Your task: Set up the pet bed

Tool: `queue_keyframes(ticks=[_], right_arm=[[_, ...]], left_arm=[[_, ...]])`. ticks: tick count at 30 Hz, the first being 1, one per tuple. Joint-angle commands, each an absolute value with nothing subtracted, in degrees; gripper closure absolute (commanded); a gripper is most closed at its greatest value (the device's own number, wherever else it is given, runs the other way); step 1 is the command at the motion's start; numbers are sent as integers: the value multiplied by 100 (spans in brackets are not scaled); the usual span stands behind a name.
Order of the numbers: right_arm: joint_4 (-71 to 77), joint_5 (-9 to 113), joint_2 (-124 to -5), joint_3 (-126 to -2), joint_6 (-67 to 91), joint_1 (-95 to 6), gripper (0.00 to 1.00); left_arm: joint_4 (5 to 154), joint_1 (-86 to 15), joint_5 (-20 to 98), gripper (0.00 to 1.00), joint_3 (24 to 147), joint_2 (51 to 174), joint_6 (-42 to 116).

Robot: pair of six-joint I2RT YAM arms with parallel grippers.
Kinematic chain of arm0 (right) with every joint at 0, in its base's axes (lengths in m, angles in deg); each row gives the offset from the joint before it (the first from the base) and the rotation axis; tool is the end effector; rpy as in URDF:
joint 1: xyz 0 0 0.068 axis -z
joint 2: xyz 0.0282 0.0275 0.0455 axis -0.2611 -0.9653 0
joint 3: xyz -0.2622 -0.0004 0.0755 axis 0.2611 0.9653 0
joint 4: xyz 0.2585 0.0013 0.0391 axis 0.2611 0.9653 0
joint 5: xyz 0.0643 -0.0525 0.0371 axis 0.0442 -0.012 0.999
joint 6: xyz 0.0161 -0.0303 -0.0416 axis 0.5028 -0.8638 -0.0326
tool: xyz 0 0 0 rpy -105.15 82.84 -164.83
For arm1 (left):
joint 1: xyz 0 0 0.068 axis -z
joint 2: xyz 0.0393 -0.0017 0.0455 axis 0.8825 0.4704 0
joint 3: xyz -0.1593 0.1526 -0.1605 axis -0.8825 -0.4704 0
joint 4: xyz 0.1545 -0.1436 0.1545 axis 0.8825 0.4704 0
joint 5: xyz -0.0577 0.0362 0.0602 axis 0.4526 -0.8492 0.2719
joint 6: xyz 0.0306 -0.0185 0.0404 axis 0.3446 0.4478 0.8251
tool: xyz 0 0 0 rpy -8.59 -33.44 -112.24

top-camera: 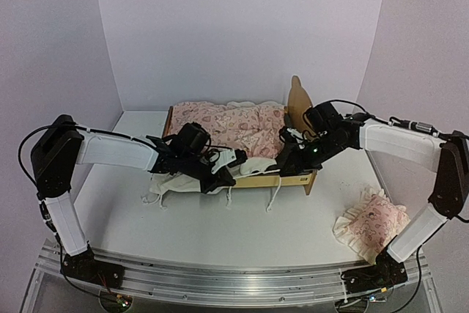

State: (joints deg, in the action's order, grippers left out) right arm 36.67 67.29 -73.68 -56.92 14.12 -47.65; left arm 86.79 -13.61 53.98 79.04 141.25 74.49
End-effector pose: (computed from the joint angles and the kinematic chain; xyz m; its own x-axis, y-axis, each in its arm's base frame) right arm 0.2718 0.1894 0.2545 -0.7974 -0.3361 -0.5012 -0.5590 0.7244 0.4035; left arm 0.2491 -0.3009 0.1924 -0.0247 0.6349 -0.7722 0.9878 0.1345 0.0789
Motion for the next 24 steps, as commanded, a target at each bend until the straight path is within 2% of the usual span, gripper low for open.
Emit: queue_keyframes(ticks=[1,2,5,9,14,17,24], right_arm=[[3974,7043,-7755,-5738,1351,-4792,82],[3973,7000,-7815,-5698,1397,-4853,73],[3886,6331,-7735,-5587,1309,-5277,56],[3238,5215,-7355,-5124,1253,-5976,44],[2050,3772,-6978,-4028,2255,-6098,43],[1180,3478,-7073,-3615,2705,-6121,45],[837,2995,-7649,-3918,2873,-6381,51]], left_arm=[[8796,-1404,5436,100,7985,13955,7486],[8802,-1404,5424,100,8033,13972,7513],[8835,-1412,5390,100,8087,13979,7567],[8824,-1421,5374,100,8073,13969,7574],[8777,-1426,5363,100,8069,13976,7579],[8766,-1432,5350,100,8094,13997,7585],[8770,-1428,5275,100,8162,14016,7615]])
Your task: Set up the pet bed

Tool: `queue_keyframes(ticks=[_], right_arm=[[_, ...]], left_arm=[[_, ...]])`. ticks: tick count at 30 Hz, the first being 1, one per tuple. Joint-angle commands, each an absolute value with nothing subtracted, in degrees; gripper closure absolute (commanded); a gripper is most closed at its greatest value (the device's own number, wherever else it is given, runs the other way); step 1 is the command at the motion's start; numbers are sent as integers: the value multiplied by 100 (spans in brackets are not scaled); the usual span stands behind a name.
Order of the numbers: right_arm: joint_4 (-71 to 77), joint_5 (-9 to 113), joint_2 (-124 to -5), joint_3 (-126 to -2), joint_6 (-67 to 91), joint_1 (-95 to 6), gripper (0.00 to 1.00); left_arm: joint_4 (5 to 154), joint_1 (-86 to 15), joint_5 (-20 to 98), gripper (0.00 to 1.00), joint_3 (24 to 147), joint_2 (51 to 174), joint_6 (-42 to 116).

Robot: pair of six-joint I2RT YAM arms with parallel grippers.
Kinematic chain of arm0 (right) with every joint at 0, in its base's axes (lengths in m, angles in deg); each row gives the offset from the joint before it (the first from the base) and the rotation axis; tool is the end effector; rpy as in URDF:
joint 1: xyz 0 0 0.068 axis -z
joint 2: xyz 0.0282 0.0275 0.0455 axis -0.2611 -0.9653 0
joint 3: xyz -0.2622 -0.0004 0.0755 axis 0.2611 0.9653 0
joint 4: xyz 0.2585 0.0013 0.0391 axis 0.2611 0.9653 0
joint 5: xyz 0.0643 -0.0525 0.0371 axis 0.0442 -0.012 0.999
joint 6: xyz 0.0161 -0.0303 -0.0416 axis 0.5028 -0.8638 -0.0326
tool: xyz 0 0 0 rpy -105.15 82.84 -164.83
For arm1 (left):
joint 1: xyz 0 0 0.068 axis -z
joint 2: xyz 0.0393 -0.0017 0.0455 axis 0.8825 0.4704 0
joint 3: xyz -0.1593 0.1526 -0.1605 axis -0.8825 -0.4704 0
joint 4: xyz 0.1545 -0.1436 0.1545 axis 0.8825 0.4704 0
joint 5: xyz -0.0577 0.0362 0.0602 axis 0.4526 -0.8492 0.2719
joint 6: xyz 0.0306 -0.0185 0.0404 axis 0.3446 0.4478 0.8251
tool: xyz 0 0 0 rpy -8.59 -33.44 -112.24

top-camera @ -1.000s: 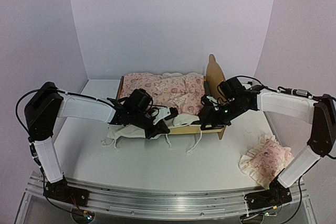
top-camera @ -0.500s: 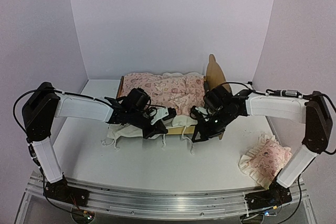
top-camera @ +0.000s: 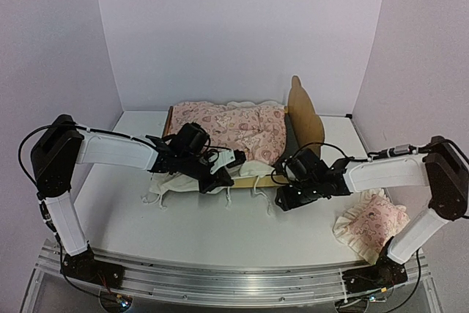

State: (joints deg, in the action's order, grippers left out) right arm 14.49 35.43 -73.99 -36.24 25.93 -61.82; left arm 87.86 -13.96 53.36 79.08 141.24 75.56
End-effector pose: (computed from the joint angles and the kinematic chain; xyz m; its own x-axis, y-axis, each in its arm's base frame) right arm 0.2146 0.2192 0.1666 -0.7575 -0.2910 -0.5844 -0.4124 0.9072 0.0828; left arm 0.2504 -0.2983 0.1911 -0.0201 0.6510 -0.7588 0.9868 0.1347 0.0894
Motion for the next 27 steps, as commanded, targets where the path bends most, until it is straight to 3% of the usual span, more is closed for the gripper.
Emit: queue_keyframes(ticks=[1,12,17,19,27], right_arm=[[820,2968,-7706,-3933,2918,-6422,52],[725,3078,-8461,-3913,3522,-6714,58],[978,3028,-8491,-3851,3656,-6716,93],[1181,2966,-8298,-3881,3474,-6708,100],[2640,3599,-7244,-5219,1902,-5885,100]], left_arm=[[8767,-1428,5264,100,8159,14019,7613],[8735,-1430,5183,100,8179,14028,7670],[8709,-1426,5190,100,8148,14011,7670],[8692,-1428,5187,100,8153,14004,7672],[8639,-1437,5141,100,8305,13954,7540]])
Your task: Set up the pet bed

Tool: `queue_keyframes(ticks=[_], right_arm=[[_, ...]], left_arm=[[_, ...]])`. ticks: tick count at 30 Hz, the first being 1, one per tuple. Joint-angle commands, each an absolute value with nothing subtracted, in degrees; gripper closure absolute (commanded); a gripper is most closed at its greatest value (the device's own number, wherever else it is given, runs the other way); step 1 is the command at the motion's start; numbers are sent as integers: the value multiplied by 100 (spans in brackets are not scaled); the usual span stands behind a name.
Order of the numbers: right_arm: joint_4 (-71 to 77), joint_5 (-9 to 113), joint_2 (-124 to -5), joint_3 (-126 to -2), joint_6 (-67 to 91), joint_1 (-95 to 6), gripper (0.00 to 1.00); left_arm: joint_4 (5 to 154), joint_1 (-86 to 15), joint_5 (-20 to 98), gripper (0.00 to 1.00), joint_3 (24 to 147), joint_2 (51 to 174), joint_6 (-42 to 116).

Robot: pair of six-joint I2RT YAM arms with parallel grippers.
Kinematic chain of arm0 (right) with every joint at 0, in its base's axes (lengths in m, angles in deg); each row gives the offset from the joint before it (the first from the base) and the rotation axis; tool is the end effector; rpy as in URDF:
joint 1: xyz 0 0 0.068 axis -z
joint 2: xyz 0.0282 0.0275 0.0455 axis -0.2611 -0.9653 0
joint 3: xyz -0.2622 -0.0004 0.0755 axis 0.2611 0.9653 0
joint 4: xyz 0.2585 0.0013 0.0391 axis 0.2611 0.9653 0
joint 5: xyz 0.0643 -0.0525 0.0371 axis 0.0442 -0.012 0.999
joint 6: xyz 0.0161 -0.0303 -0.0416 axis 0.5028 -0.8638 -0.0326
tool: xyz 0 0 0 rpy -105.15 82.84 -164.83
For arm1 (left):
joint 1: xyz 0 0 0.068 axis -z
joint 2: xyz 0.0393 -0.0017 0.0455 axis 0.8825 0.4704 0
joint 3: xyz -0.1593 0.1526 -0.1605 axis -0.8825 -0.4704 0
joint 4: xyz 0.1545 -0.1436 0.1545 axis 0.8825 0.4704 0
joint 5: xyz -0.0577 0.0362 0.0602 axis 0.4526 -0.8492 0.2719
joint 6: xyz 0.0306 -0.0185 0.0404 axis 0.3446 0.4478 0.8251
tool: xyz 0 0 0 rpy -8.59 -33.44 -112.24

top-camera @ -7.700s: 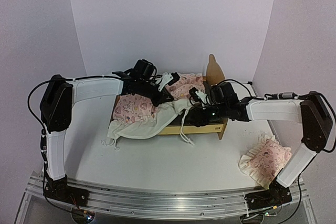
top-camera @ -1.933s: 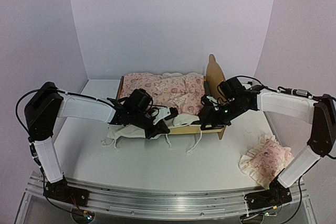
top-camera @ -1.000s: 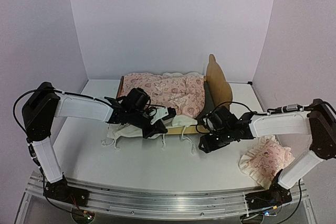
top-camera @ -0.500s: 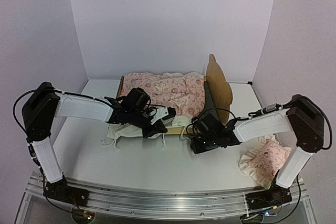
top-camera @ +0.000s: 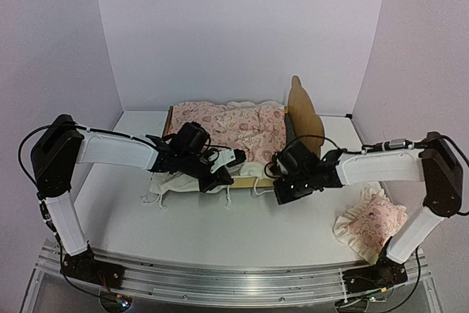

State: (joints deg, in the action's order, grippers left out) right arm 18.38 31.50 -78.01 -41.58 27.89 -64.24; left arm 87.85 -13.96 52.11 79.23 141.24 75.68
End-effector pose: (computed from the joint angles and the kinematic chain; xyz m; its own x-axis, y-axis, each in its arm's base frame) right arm 0.2180 0.2392 0.1686 -0.7630 -0.3040 -0.5704 -0.3908 0.9199 0.0324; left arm 0.2514 -0.2983 0.1917 -0.0183 0.6572 -0.7535 0.9834 0.1479 0.1051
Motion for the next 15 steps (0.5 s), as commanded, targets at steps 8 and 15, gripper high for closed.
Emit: queue_keyframes(ticks=[8,15], right_arm=[[3585,3838,-7921,-6688,1112,-5161,100],[4529,3778,-8547,-7410,1046,-5013,100]], left_arm=[[8890,-1552,5116,100,8665,13898,7269],[8949,-1658,5027,100,8718,13862,7236]])
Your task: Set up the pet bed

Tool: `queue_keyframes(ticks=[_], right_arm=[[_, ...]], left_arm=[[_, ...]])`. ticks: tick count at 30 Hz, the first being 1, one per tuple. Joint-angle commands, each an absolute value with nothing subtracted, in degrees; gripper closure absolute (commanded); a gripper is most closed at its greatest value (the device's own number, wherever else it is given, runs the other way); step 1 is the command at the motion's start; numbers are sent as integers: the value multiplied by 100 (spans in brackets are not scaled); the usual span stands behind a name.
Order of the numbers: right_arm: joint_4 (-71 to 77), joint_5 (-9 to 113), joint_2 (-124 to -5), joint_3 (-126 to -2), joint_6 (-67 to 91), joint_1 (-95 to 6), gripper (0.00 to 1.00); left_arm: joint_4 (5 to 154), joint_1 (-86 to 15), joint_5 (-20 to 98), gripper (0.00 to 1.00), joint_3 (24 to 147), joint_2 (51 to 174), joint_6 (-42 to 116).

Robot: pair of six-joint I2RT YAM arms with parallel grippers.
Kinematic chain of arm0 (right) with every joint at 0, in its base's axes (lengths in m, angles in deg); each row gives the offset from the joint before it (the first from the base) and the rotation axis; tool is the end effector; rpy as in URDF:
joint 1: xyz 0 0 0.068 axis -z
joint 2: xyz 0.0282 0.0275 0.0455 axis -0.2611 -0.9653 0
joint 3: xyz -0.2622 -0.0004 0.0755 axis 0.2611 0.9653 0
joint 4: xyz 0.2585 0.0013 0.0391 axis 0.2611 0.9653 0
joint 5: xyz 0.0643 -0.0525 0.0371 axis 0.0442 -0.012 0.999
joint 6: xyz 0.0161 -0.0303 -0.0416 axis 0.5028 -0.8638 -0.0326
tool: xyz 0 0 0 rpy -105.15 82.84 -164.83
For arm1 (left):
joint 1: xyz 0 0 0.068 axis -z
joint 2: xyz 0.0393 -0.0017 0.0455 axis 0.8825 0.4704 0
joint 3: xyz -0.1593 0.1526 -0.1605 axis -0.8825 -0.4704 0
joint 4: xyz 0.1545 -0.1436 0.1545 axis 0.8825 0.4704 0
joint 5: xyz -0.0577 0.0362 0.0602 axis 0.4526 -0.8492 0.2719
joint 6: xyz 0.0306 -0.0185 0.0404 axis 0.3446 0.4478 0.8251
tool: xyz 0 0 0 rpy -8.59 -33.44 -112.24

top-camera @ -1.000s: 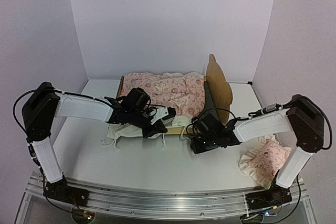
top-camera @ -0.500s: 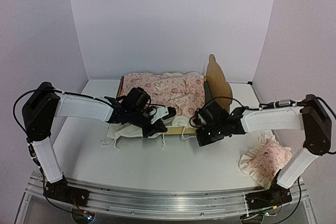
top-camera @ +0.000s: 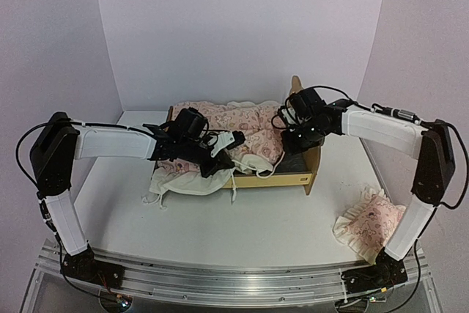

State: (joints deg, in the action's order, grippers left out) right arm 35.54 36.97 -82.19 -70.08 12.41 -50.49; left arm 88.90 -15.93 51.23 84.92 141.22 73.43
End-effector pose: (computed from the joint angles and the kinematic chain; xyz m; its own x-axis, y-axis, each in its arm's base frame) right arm 0.3145 0.2172 0.2763 -0.6865 -0.3318 -0.6470 -0.4197 0.9074 -0.0200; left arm 0.2724 -0.2999 0.2215 -0.0369 0.6080 -0.7931 0.9664 0.2236 0.1264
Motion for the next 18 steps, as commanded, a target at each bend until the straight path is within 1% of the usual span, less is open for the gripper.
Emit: queue_keyframes(ticks=[1,5,10,12,15,16,18], right_arm=[[4736,3816,-8630,-7486,1053,-5015,100],[5516,4005,-8984,-7739,1097,-5016,100],[5724,4488,-9389,-7937,1051,-5012,100],[5867,4632,-9553,-8100,1022,-5013,93],[6196,4480,-9768,-8382,1031,-5012,70],[6254,4464,-9780,-8446,1026,-5012,65],[6264,4463,-9716,-8549,977,-5012,61]], left_arm=[[8939,-1658,5045,100,8703,13855,7224],[8881,-1659,5142,100,8670,13853,7179],[8791,-1658,5278,100,8672,13916,7118],[8752,-1653,5324,100,8677,13934,7104],[8699,-1650,5398,100,8684,13962,7082],[8682,-1650,5418,100,8684,13969,7076],[8653,-1650,5454,100,8688,13992,7060]])
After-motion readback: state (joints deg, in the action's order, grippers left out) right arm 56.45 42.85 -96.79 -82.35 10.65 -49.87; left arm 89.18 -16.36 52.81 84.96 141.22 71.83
